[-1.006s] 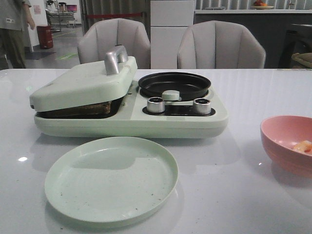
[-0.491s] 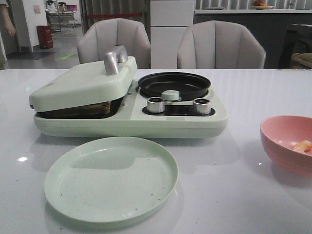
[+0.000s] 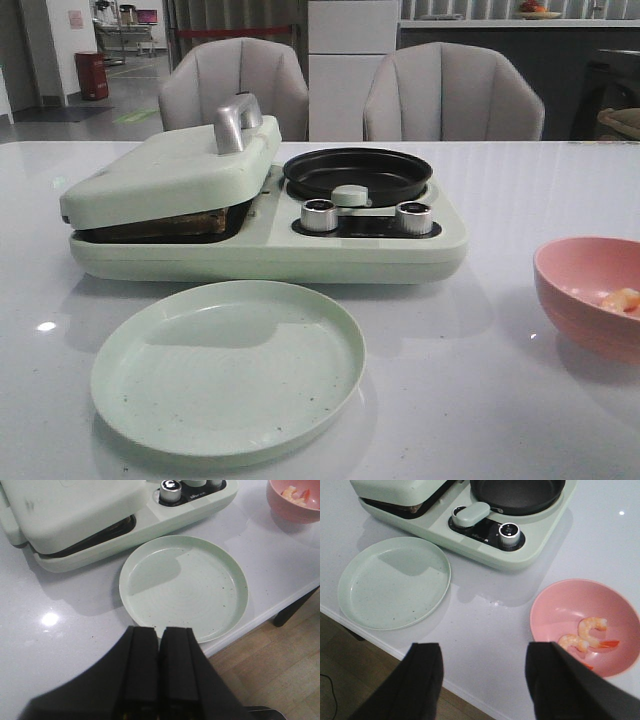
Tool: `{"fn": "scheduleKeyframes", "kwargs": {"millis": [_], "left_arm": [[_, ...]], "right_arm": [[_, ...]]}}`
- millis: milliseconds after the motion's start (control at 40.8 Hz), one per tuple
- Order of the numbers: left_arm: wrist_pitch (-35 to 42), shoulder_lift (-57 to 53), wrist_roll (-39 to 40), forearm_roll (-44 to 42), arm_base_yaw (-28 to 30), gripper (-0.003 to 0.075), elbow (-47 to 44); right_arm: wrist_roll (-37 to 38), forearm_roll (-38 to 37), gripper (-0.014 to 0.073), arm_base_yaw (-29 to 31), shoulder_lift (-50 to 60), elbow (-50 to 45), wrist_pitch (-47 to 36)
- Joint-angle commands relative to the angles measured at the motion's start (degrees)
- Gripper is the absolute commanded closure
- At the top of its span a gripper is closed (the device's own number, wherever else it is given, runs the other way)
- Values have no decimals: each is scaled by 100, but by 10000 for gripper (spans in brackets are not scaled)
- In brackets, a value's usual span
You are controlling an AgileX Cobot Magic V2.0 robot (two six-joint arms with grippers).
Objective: Make breakfast with bread and shrimp
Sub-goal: 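Move the right gripper to the pink bowl of shrimp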
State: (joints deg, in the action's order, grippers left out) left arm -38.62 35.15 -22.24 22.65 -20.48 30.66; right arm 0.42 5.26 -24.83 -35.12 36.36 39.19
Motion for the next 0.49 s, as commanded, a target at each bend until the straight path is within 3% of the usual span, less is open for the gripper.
{"fn": "scheduleKeyframes", "kwargs": {"millis": [0,466], "left_arm": [[400,1,60,126,-50,619,168],[400,1,60,126,-50,619,168]], "right_arm": [[-9,50,119,12,14,163,-530],[27,-68,119,46,-356,195,-752]]}}
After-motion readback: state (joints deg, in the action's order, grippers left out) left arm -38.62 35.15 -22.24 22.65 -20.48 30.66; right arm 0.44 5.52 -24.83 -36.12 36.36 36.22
